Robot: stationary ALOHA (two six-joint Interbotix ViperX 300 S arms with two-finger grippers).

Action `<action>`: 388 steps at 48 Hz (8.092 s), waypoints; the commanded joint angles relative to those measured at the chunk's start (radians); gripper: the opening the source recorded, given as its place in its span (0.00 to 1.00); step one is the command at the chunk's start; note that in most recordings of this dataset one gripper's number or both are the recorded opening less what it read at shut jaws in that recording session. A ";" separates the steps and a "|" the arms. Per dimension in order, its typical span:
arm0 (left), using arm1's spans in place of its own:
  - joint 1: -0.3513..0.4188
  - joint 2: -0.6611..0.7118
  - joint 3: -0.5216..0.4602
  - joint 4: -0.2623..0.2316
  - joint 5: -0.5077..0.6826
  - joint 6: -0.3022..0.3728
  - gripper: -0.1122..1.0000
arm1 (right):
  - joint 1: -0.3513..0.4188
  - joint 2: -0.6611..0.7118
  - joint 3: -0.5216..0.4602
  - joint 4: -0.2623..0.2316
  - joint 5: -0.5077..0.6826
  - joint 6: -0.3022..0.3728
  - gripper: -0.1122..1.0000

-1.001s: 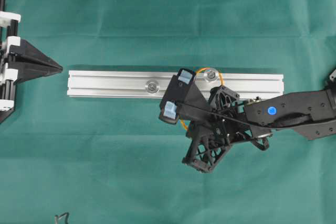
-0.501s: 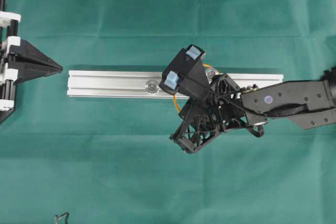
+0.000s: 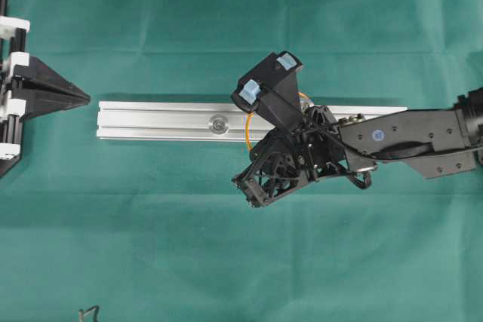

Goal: Hook the rubber onto the shaft.
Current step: 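Rotate the right gripper and pull the band leftward toward the left knob, then stretch the band down over the left metal knob with the right gripper, then open the right gripper to release the band around the left knob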

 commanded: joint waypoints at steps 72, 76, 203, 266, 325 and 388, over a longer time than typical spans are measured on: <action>-0.002 0.008 -0.032 0.003 -0.003 0.000 0.10 | -0.067 0.097 -0.153 -0.112 -0.066 0.003 0.16; -0.003 0.008 -0.032 0.003 -0.003 0.000 0.10 | -0.067 0.101 -0.156 -0.112 -0.072 0.003 0.16; -0.002 0.008 -0.029 0.003 0.000 0.002 0.10 | -0.144 0.276 -0.193 -0.103 -0.227 0.066 0.16; -0.003 0.009 -0.031 0.003 0.012 -0.023 0.10 | -0.084 0.252 -0.161 -0.075 -0.167 0.063 0.16; -0.002 0.008 -0.031 0.003 0.015 -0.023 0.10 | -0.083 0.123 -0.015 -0.080 -0.143 0.051 0.16; -0.002 0.008 -0.031 0.003 0.015 -0.021 0.10 | -0.081 0.121 -0.018 -0.101 -0.146 0.049 0.93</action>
